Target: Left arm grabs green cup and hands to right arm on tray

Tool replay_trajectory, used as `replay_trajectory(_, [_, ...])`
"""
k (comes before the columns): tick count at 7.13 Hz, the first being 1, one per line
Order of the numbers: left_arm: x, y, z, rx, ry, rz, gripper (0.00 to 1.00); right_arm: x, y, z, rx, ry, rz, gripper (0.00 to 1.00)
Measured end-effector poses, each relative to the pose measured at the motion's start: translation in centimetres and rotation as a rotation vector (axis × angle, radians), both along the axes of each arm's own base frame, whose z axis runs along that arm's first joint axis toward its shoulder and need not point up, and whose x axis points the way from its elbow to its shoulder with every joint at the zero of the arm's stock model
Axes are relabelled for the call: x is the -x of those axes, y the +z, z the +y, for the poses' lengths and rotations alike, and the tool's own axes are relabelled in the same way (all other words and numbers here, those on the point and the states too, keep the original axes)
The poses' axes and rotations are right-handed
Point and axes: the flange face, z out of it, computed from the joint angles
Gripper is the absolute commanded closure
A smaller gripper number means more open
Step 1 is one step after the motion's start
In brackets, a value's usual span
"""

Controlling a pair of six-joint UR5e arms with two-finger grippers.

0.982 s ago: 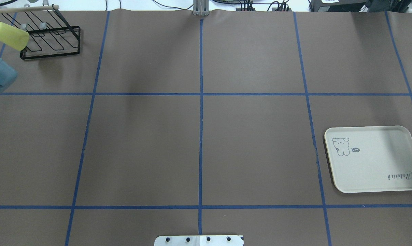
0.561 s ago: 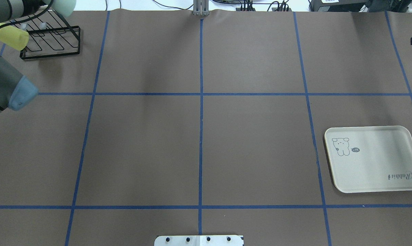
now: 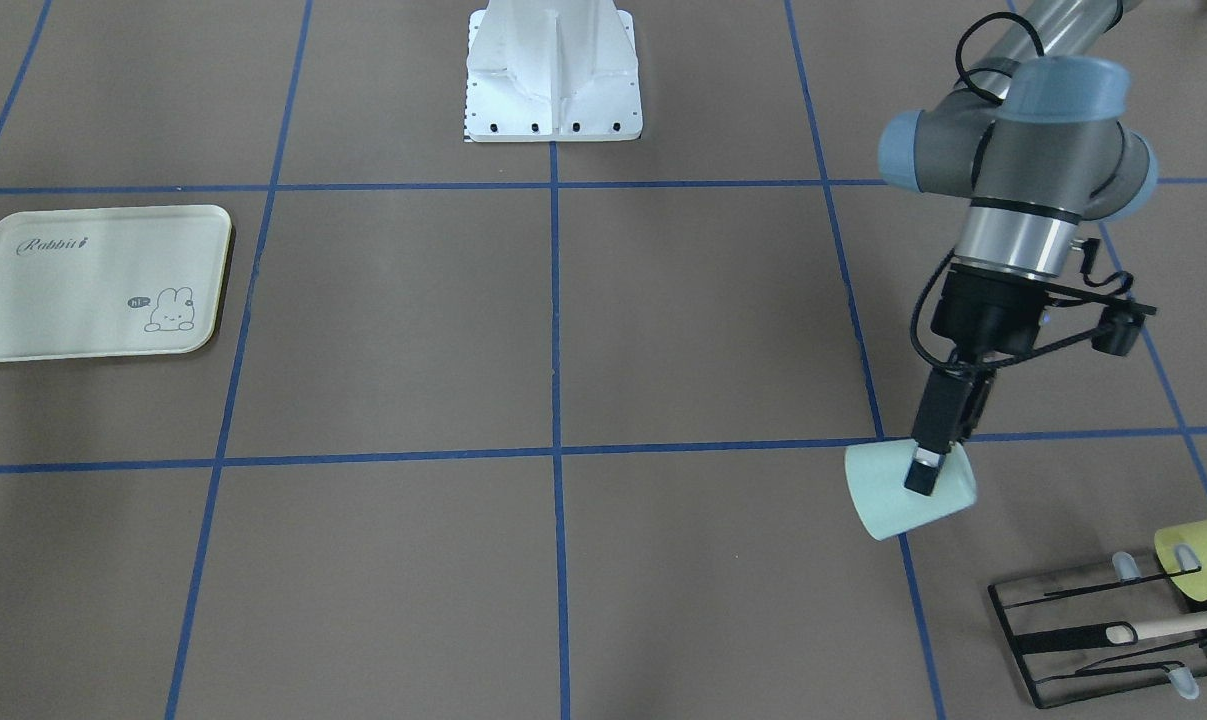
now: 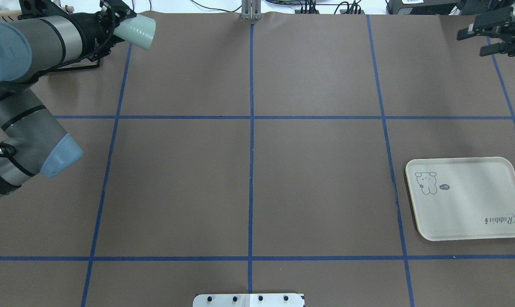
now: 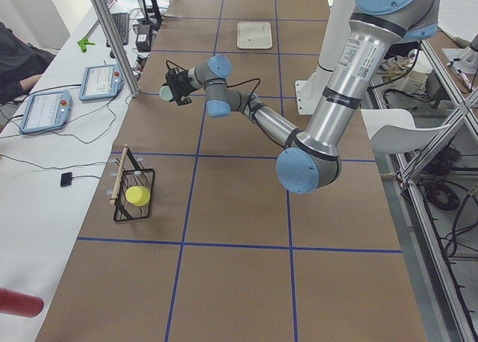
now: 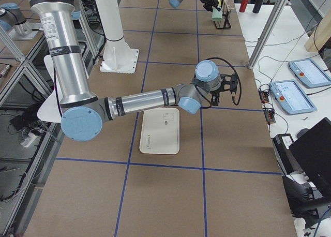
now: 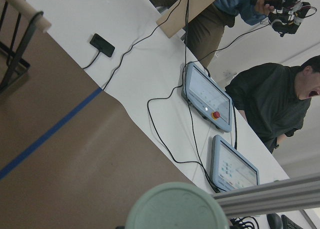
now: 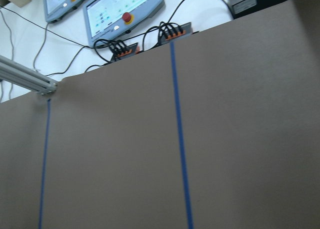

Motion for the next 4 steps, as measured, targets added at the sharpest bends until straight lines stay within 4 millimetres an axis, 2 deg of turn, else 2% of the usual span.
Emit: replay_trajectory(4, [-3.3, -5.0, 5.8, 0.105, 0.066, 0.28, 0.71, 9.0, -6.5, 3.0, -0.135, -0.131, -0.178, 0.01])
